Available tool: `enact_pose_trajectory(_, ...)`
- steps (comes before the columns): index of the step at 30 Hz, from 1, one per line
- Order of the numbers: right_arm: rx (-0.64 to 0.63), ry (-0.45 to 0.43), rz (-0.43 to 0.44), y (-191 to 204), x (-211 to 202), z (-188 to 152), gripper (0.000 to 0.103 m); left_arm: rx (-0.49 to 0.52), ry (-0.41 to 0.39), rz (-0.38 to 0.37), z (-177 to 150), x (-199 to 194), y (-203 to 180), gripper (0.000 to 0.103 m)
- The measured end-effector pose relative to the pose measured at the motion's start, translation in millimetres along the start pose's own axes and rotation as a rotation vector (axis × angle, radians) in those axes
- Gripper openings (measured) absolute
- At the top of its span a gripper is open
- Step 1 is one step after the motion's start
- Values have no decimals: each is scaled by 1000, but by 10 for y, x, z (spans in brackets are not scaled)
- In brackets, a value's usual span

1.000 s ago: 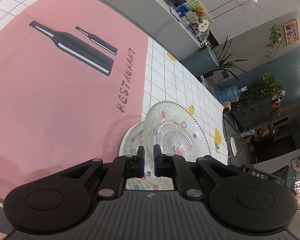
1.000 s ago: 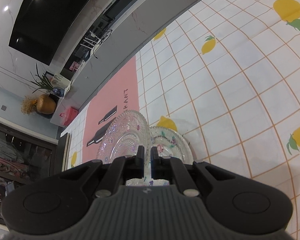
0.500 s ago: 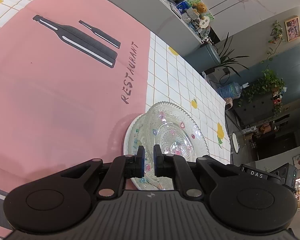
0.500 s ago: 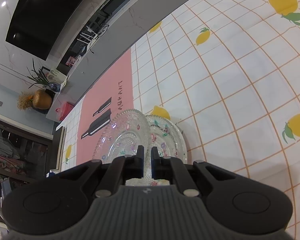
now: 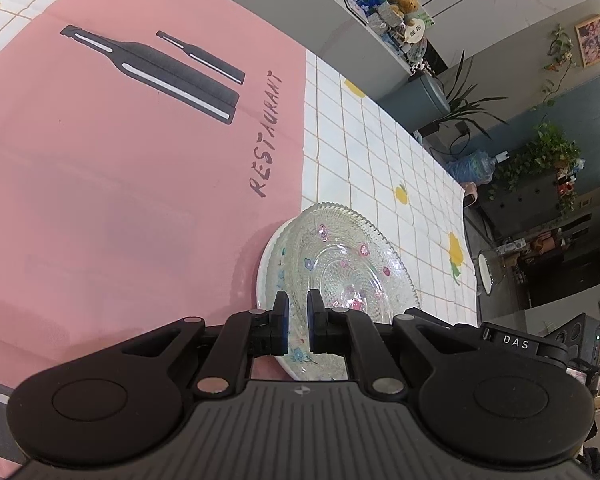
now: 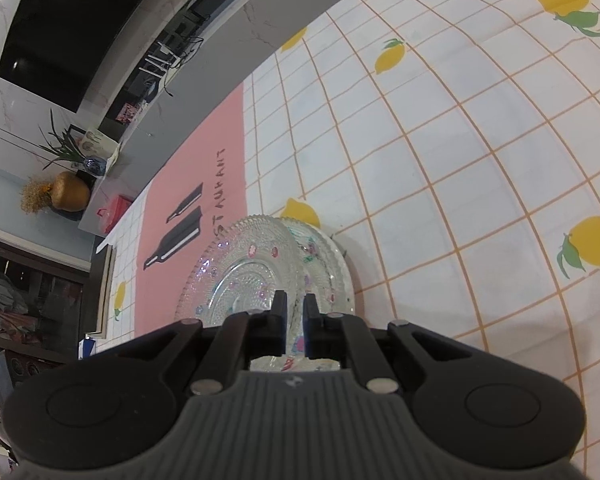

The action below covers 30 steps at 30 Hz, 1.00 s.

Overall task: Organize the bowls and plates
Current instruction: 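Lift the clear flowered plate with both grippers and carry it to the plate stack, then lower the clear flowered plate onto the embossed glass plate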

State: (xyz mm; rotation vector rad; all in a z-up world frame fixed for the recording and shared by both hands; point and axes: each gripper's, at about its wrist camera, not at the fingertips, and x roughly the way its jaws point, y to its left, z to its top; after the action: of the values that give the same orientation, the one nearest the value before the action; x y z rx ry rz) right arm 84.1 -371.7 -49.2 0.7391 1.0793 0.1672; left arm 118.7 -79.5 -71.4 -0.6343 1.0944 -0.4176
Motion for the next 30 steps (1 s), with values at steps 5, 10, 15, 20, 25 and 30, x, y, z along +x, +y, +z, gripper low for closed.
enact_pose_trajectory(5, -3, 17, -31, 12, 46, -15, 6, 9, 19, 15, -15, 26, 7, 10)
enact_pose_trajectory(10, 0, 23, -63, 2, 83, -21, 7, 27, 23, 37, -25, 58, -37, 10)
enact_pose_trajectory(15, -4, 22, -76, 14, 91, -15, 8, 57, 31, 66, -10, 77, -80, 12)
enact_pose_trajectory(20, -51, 12, -107, 76, 80, -20, 9, 70, 55, 90, -18, 120, -102, 14)
enact_pose_trajectory(25, -149, 3, -156, 201, 90, -36, 13, 85, 53, 101, -52, 122, -116, 14)
enact_pose_trajectory(30, -240, 3, -185, 311, 114, -65, 21, 107, 48, 117, -49, 101, -151, 14)
